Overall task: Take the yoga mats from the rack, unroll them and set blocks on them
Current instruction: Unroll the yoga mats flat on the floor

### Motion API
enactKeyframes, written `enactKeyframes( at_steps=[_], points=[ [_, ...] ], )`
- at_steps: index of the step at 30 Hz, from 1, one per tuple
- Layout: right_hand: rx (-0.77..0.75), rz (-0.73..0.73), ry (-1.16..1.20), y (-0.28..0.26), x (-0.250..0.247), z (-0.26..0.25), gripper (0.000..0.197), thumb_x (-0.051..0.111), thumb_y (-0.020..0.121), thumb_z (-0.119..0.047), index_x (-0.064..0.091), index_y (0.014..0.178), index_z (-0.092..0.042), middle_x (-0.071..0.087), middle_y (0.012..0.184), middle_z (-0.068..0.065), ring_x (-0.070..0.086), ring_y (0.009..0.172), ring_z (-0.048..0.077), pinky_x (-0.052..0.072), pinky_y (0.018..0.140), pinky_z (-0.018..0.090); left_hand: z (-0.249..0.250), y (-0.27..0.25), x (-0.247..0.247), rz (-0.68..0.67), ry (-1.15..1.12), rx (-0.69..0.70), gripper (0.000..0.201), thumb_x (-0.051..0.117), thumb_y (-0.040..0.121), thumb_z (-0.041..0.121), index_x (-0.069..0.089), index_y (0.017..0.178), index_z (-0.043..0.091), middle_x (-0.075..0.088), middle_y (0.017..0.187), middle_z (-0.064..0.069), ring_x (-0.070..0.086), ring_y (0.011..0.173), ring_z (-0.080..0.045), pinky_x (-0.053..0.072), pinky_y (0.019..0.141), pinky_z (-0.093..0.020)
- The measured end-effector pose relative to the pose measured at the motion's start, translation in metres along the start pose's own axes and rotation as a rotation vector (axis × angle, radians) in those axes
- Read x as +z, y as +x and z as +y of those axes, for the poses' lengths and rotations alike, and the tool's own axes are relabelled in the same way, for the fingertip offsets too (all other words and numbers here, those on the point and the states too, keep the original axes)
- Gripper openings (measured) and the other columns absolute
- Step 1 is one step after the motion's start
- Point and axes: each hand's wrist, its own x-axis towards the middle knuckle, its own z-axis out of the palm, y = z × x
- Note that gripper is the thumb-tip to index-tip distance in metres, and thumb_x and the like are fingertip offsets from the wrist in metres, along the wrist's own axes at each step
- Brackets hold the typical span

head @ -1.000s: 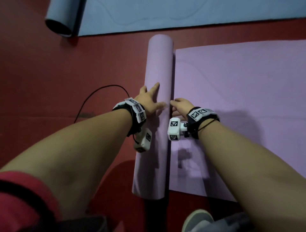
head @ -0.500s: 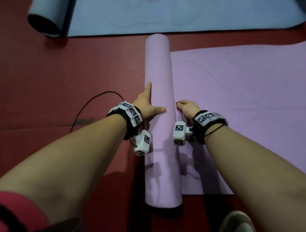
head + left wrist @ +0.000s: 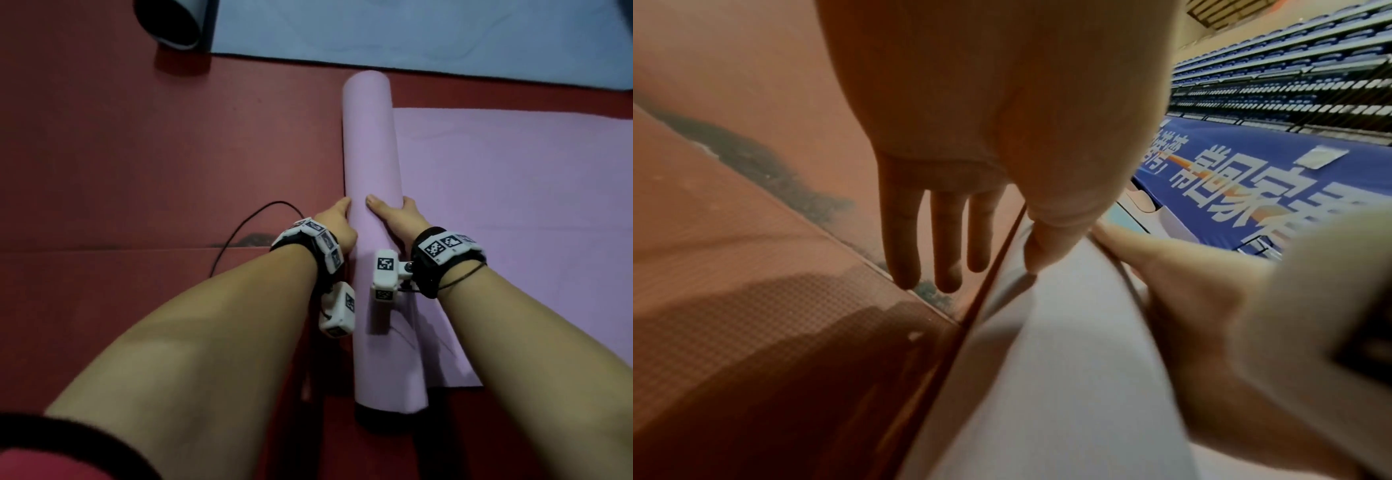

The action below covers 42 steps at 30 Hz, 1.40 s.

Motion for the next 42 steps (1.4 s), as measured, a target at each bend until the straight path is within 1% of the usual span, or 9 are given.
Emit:
enactKeyframes(
  at_steps=[4,8,12,16,20,23,30,35,42],
  points=[
    [-0.004,0.084,-0.11,-0.02,0.02,-0.024,0.074,0.054,0.079,-0.064,0.043,0.136,-0.018,0.059,0.114,0.005,0.06,0.099,0.027,0.051,0.09,0.041,-0.011,-0.008,-0.008,-0.083,-0.038,0.038,0.093,0.057,0.07,0.042,0.017,0.153,0.041,0.046,0.147,-0.01,0.055,0.123,-0.033,0.046,0.104,-0.044],
    [-0.029,0.168,-0.117,-0.026,0.025,-0.035,0.028,0.047,0.088,-0.023,0.054,0.115,-0.023,0.062,0.095,0.009,0.06,0.076,0.027,0.053,0.071,0.038,-0.016,-0.013,-0.019,-0.102,-0.036,0.015,0.11,0.063,0.062,0.069,0.021,0.153,0.024,0.048,0.145,-0.01,0.053,0.126,-0.033,0.044,0.104,-0.046],
    [-0.012,0.082,-0.137,-0.006,0.03,-0.028,0.029,0.048,0.078,-0.008,0.054,0.101,-0.025,0.066,0.094,0.016,0.06,0.068,0.028,0.054,0.065,0.043,-0.009,-0.011,-0.027,-0.06,-0.055,-0.106,0.118,0.069,0.05,0.078,0.033,0.14,0.011,0.056,0.13,-0.01,0.058,0.114,-0.033,0.05,0.094,-0.046],
    [0.05,-0.139,0.001,0.005,0.024,-0.026,0.033,0.059,0.09,-0.007,0.051,0.122,-0.014,0.057,0.085,0.009,0.053,0.068,0.023,0.039,0.054,0.029,-0.019,-0.009,-0.034,-0.007,0.004,-0.156,0.119,0.076,0.048,0.077,0.036,0.141,0.015,0.059,0.13,-0.006,0.06,0.112,-0.03,0.051,0.094,-0.042],
    [0.163,-0.381,0.025,-0.003,0.026,-0.011,0.083,0.082,0.065,-0.057,0.056,0.119,0.001,0.05,0.086,0.016,0.045,0.061,0.021,0.041,0.063,0.036,-0.028,-0.021,-0.045,0.13,-0.029,-0.097,0.108,0.084,0.069,0.045,0.02,0.154,0.029,0.053,0.138,-0.01,0.058,0.118,-0.03,0.047,0.101,-0.04],
    [0.169,-0.348,0.057,-0.005,0.039,0.002,0.094,0.081,0.034,-0.081,0.064,0.097,-0.012,0.054,0.082,0.011,0.045,0.058,0.02,0.043,0.059,0.032,-0.027,-0.03,-0.048,0.144,0.102,-0.035,0.093,0.076,0.081,0.037,0.019,0.155,0.038,0.042,0.141,-0.016,0.055,0.119,-0.034,0.045,0.101,-0.037],
    [0.078,-0.296,0.064,-0.03,0.071,-0.019,0.095,0.072,0.04,-0.086,0.049,0.107,-0.022,0.066,0.101,0.007,0.068,0.08,0.028,0.059,0.065,0.048,-0.024,-0.046,-0.051,0.189,0.181,-0.092,0.082,0.066,0.085,0.042,0.025,0.154,0.028,0.038,0.142,-0.016,0.051,0.123,-0.036,0.044,0.102,-0.039],
    [0.018,-0.283,0.061,-0.036,0.086,-0.024,0.012,0.052,0.093,-0.037,0.043,0.09,-0.029,0.055,0.103,0.014,0.049,0.063,0.022,0.044,0.046,0.028,-0.038,-0.06,-0.057,0.166,0.165,-0.157,0.114,0.079,0.07,0.06,0.012,0.156,0.025,0.037,0.144,-0.015,0.049,0.127,-0.035,0.043,0.106,-0.044],
    [-0.048,-0.275,0.009,-0.043,0.107,-0.024,0.033,0.037,0.09,-0.003,0.047,0.105,-0.029,0.055,0.104,0.007,0.053,0.073,0.025,0.043,0.044,0.027,-0.054,-0.077,-0.068,0.163,0.228,-0.167,0.11,0.079,0.075,0.051,0.008,0.157,0.03,0.037,0.146,-0.016,0.051,0.125,-0.036,0.044,0.102,-0.041]
  ],
)
